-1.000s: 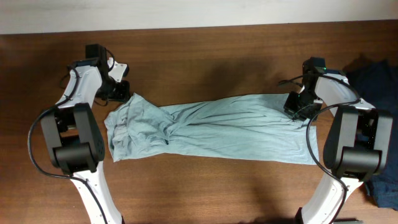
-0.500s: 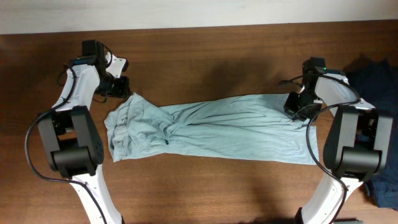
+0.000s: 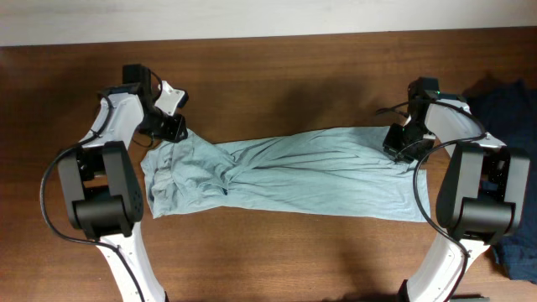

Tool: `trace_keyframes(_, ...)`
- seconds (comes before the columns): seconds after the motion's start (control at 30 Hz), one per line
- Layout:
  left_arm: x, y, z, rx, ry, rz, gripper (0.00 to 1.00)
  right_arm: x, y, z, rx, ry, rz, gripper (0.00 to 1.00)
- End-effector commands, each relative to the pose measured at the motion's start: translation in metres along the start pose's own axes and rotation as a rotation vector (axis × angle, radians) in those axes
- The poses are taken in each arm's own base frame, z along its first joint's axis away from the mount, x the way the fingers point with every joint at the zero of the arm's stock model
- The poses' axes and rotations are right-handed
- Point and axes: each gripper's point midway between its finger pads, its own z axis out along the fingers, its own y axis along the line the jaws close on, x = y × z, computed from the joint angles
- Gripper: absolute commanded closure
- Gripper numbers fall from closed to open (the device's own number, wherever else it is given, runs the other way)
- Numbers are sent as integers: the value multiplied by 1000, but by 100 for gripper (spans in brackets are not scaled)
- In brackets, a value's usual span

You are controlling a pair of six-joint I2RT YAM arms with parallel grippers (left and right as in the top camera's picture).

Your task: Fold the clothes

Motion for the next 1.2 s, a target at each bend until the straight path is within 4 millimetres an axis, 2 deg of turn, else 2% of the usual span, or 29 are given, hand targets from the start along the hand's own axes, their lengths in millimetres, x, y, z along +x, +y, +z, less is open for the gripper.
trace_keyframes(0.0, 0, -3, -3, 10, -18, 17, 82, 13, -14, 22, 67, 68, 13, 89)
trace_keyframes(0.1, -7, 9, -4, -53, -39, -21, 99, 13, -14, 22, 67, 68, 13, 89)
trace_keyframes(0.23, -8, 48, -11, -244, -56, -204, 100, 13, -14, 22, 68, 68, 13, 89)
trace_keyframes(0.3, -8, 55, -13, -252, -67, -233, 99, 13, -14, 22, 68, 68, 12, 89)
trace_keyframes(0.77, 6, 71, -17, -306, -29, -265, 99, 6, -18, 22, 92, 36, 11, 89)
trace_keyframes(0.9, 9, 71, -18, -305, -23, -268, 98, -5, -27, 22, 137, -12, 11, 89)
trace_keyframes(1.0, 8, 72, -18, -305, -23, -268, 92, -14, -29, 19, 122, -35, 8, 89)
trace_keyframes(1.07, 9, 73, -18, -306, -24, -271, 86, -21, -31, 14, 104, -42, 12, 89)
trace_keyframes(1.17, 7, 73, -20, -307, -29, -270, 74, -32, -24, -1, 28, -54, -19, 86)
